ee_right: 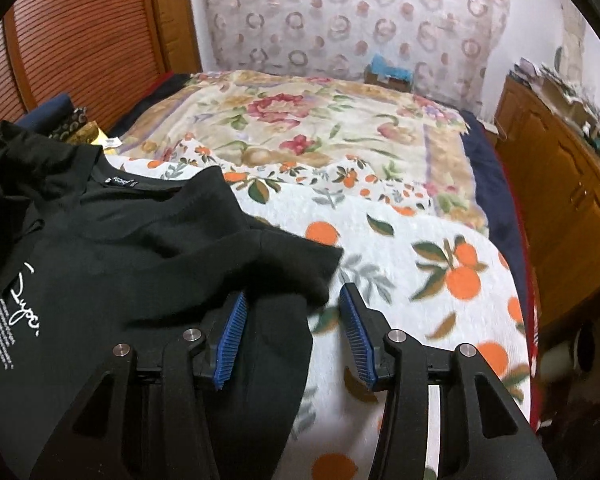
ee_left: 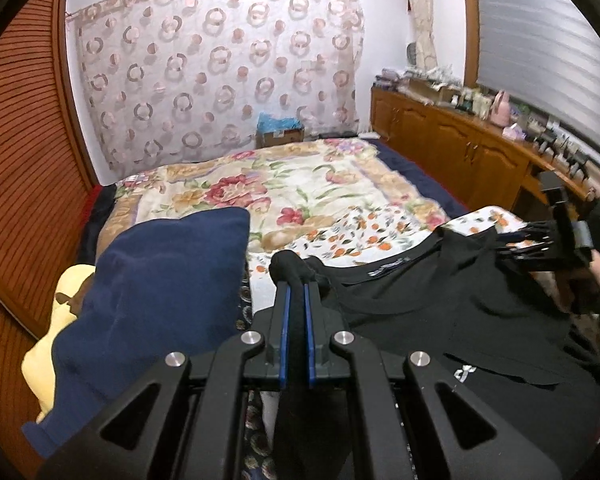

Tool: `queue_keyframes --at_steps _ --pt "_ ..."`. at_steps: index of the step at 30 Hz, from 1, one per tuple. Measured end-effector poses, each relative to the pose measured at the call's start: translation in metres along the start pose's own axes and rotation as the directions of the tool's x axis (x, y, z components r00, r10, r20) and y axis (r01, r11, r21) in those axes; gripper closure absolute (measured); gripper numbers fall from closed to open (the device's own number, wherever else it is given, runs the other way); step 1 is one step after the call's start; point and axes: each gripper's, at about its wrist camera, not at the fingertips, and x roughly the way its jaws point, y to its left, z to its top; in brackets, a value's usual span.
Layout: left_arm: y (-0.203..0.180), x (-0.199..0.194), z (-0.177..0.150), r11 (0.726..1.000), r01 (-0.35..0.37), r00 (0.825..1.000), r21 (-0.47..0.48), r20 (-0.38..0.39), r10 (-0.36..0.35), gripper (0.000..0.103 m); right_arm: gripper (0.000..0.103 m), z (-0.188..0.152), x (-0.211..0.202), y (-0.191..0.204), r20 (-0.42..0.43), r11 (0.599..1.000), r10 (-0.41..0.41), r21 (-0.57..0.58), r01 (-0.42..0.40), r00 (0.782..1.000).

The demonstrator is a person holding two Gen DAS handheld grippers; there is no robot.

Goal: Fold small clothes
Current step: 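Close the right gripper on the shirt edge while the left gripper holds its edge, then lift the black shirt off the bed with both grippers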

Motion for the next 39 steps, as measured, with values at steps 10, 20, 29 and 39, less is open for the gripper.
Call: queue_keyframes --at_steps 10,20,29,39 --pt "-0.012 -0.07 -0.03 1.0 0.026 0.996 -0.013 0.089 -0.025 0.099 0.097 -0.005 -0.074 0.032 0.183 0.999 0.037 -0.006 -0.037 0.982" --pt "-0.011 -0.146 -0.098 0.998 0.038 0.991 -0.051 0.132 -0.031 0.099 0.097 -0.069 -0.184 0.08 0.285 0.998 0.065 -0.018 -0.062 0.956" --pt "-0.018 -0.192 -0.153 0.995 0.037 0.992 -0.094 0.122 -0.025 0.099 0.097 -0.129 -0.239 0.108 0.243 0.994 0.102 0.007 -0.107 0.965" --pt "-0.023 -0.212 -0.192 0.994 0.023 0.998 -0.105 0.058 -0.017 0.099 0.097 -0.175 -0.269 0.132 0.184 0.997 0.074 -0.031 -0.07 0.98"
